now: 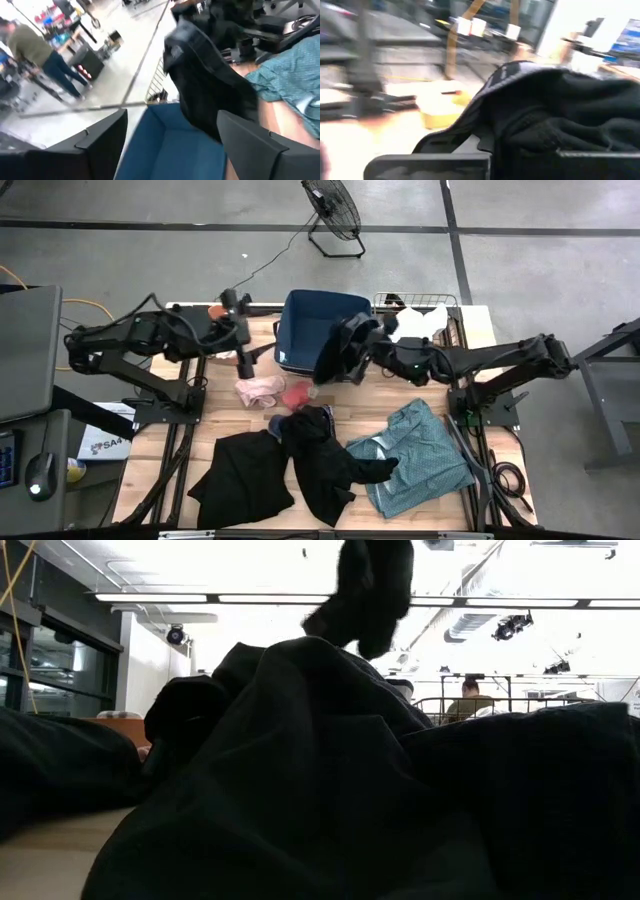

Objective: Pick & Place Cloths
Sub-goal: Put the left black boxer into the gold wire basket

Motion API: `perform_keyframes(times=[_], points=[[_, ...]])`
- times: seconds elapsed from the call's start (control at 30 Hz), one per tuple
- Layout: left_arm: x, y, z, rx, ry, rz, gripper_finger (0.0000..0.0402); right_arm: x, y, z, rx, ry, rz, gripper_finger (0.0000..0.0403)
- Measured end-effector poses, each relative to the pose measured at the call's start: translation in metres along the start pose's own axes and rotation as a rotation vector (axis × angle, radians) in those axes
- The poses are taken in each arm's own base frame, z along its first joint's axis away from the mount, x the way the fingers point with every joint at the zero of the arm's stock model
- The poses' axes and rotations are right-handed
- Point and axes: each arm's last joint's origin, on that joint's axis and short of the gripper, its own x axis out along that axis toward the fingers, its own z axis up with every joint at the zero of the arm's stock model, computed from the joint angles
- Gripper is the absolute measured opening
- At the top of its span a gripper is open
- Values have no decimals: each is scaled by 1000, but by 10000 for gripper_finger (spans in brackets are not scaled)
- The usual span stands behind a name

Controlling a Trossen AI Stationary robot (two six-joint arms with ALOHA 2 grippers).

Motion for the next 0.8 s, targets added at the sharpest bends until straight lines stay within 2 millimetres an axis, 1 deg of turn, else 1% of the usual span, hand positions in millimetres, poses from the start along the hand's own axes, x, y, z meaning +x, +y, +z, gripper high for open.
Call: perform_keyframes(times=[0.13, 0.23, 0.43, 0.57, 0.8], points=[[-12, 4, -9, -73, 49, -14, 305, -6, -19, -4, -24, 87, -188, 4], [-14, 4, -15, -101, 100, -23, 305, -7, -34, -11, -29, 156, -321, 4], [-14, 2, -23, -125, 177, -38, 305, -2, -65, -29, 2, 289, -505, 3], [-11, -1, -26, -134, 194, -40, 306, 1, -89, -44, 65, 382, -616, 3], [-4, -8, -36, -125, 234, -45, 306, -5, -127, -71, 198, 587, -771, 3]])
